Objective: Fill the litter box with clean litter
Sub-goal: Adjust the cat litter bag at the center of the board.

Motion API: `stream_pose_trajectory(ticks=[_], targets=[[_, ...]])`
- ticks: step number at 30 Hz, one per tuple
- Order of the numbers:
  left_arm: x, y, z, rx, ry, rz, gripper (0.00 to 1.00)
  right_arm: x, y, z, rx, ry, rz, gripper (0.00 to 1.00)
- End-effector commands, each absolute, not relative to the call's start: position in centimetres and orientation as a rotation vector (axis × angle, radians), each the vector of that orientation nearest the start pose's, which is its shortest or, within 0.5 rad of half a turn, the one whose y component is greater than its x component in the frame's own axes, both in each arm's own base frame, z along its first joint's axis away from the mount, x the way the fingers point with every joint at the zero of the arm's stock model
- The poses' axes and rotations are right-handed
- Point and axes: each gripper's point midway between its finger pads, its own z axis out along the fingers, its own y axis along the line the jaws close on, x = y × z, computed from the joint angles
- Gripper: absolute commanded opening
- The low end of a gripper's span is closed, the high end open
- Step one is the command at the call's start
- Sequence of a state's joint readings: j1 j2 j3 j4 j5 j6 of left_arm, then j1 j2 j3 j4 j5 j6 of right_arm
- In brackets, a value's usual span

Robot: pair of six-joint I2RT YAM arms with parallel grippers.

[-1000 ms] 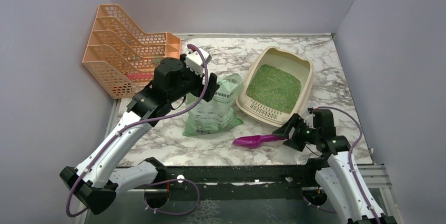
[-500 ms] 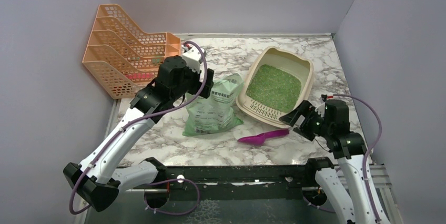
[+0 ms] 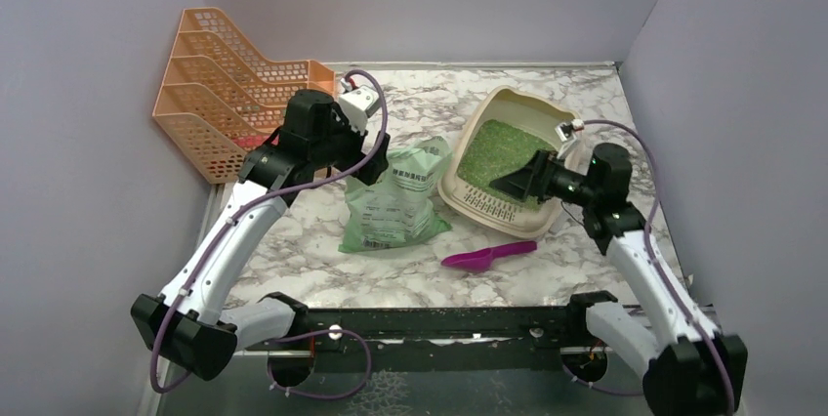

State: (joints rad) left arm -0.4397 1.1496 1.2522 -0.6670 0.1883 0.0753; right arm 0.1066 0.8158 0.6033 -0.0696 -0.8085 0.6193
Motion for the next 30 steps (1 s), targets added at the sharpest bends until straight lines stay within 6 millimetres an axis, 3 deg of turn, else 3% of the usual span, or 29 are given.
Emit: stream_pose_trajectory(ticks=[1, 7, 12, 17, 21, 25, 28, 30], targets=[[27.7, -18.7, 25.8, 0.875, 2.039, -0.563, 0.99, 25.6, 20.2, 25.7, -0.553, 1.723, 1.235, 0.93], [30.4, -18.8, 24.2, 0.897, 2.089, -0.543, 0.99, 29.4, 24.0, 23.9, -0.780, 1.649, 1.193, 0.97], [30.5, -20.7, 22.9, 0.963, 2.110, -0.684, 0.95, 32.1, 25.7, 21.5, -0.888, 1.644, 1.199, 1.00], [30.5, -21.9, 22.3, 0.997, 2.113, -0.777, 0.76, 31.5, 28.8, 19.3, -1.052, 1.602, 1.309, 1.00], [30.4, -21.5, 21.1, 0.992, 2.169, -0.783, 0.41, 31.2, 30.6, 18.2, -1.123, 1.574, 1.374, 0.97], [30.4, -20.4, 20.1, 0.968, 2.217, -0.718, 0.01, 32.5, 31.0, 17.3, -1.119, 1.606, 1.345, 0.76], [30.1, -19.6, 20.2, 0.950, 2.221, -0.666, 0.00, 33.1, 30.6, 16.9, -1.112, 1.618, 1.275, 0.51], [29.7, -19.0, 20.9, 0.946, 2.195, -0.632, 0.00, 33.1, 30.4, 17.1, -1.112, 1.611, 1.239, 0.24]])
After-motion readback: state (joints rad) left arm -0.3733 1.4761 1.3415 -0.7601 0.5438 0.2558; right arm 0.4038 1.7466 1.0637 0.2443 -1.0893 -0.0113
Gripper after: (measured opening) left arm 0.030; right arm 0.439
